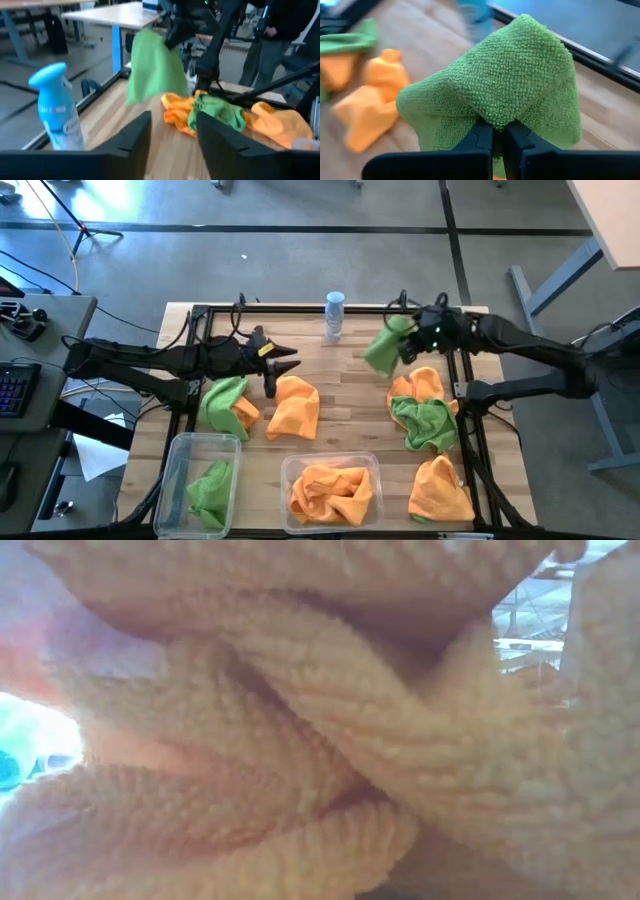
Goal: Sort microfiber towel by color & place in baskets
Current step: Put the green microfiber towel into the left transparent bin
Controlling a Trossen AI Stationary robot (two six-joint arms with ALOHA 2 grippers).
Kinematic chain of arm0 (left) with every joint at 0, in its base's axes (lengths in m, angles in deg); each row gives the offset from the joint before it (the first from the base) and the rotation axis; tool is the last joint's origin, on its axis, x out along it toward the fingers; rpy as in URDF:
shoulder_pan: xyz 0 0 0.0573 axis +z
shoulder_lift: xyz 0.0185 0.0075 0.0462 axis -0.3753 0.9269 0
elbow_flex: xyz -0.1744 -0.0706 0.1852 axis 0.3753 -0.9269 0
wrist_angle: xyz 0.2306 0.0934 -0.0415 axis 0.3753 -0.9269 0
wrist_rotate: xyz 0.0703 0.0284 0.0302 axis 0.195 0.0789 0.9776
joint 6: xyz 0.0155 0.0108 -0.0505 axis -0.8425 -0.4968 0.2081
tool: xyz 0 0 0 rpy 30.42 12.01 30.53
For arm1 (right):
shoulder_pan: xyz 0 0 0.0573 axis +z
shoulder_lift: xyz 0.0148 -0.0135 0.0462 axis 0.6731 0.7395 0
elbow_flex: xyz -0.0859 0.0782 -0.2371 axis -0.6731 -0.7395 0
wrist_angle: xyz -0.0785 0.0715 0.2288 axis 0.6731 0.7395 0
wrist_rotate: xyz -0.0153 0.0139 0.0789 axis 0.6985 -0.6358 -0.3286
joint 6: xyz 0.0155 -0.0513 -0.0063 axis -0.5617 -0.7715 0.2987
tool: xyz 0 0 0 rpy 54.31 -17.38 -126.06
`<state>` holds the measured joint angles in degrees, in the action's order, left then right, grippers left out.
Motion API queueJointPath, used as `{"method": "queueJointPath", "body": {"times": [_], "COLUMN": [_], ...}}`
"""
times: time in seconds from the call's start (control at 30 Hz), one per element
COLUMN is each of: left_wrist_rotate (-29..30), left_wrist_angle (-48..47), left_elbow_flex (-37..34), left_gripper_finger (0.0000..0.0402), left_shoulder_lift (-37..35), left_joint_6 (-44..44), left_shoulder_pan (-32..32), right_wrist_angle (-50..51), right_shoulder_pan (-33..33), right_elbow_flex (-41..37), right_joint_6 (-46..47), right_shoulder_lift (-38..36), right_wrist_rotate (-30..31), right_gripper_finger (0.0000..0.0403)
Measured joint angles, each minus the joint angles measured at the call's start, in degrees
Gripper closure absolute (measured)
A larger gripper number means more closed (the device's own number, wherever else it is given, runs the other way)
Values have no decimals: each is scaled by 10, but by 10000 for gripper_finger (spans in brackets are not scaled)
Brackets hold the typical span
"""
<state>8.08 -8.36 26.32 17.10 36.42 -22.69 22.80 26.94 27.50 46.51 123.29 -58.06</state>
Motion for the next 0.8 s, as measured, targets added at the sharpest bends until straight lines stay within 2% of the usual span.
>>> {"method": "queueJointPath", "body": {"times": [0.17,0.3,0.5,0.8], "left_wrist_rotate": [0,0,-13,-55], "left_wrist_angle": [45,53,53,4], "left_elbow_flex": [0,18,74,151], "left_gripper_finger": [185,159,153,153], "left_shoulder_lift": [12,31,82,185], "left_joint_6": [-16,-21,-64,-90], "left_shoulder_pan": [0,0,0,0], "right_wrist_angle": [-106,-206,-327,-326], "right_shoulder_pan": [87,130,152,152], "right_elbow_flex": [0,0,6,105], "right_joint_6": [-32,-92,-170,-254], "right_shoulder_lift": [57,114,180,233], "right_wrist_rotate": [5,3,-16,-63], "right_gripper_finger": [402,402,403,403]}}
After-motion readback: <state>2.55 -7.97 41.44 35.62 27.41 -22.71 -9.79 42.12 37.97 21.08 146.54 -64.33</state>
